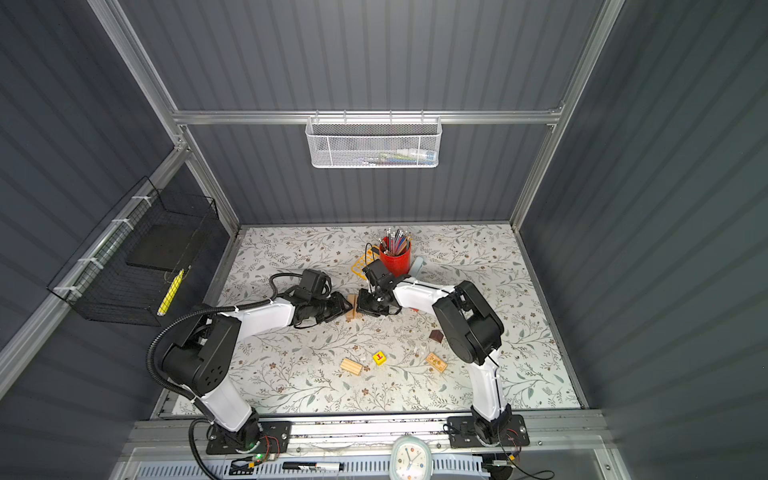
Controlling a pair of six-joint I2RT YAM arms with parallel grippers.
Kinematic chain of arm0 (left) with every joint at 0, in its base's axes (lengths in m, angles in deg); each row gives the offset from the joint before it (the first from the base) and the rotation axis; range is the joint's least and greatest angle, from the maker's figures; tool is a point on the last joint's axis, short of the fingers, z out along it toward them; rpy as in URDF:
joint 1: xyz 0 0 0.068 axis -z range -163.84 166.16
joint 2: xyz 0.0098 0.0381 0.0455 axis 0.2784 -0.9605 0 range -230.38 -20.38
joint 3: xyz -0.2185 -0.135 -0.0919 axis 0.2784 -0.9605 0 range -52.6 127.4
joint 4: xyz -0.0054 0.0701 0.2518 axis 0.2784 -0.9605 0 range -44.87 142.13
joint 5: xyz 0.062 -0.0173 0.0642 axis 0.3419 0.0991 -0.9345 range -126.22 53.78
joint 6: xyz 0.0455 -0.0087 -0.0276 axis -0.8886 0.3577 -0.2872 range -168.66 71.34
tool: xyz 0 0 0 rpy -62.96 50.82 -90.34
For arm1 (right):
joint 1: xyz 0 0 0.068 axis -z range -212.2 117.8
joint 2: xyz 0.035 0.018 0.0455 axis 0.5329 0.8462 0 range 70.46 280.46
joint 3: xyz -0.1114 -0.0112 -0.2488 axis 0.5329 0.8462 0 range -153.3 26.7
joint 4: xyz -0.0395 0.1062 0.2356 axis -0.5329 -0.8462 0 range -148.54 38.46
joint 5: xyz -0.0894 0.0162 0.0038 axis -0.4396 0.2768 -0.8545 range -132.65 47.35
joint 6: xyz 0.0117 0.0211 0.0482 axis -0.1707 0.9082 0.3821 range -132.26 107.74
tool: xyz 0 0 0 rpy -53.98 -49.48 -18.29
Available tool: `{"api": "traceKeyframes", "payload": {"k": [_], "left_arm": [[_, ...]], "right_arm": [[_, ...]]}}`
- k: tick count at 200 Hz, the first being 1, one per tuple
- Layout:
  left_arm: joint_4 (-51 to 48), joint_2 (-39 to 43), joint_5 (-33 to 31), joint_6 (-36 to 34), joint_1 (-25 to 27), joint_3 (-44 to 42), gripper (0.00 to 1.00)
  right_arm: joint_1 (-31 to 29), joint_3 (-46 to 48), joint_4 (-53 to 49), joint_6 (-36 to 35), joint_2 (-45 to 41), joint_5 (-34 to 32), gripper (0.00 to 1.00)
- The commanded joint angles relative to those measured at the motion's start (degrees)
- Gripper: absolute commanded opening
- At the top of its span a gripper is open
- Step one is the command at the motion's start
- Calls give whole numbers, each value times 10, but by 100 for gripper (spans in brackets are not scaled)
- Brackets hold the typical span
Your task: Build the wood block tower
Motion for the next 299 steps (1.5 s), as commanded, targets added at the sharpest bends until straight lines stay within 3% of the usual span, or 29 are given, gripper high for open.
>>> {"api": "traceKeyframes", "payload": {"k": [1, 299], "left_arm": [[-1, -7, 10, -5, -4, 14, 41], [-19, -21, 4, -24, -4, 37, 40]], "right_arm": [[3, -16, -2, 3, 11, 2, 25], [13, -62, -19, -3, 39, -15, 26]]}}
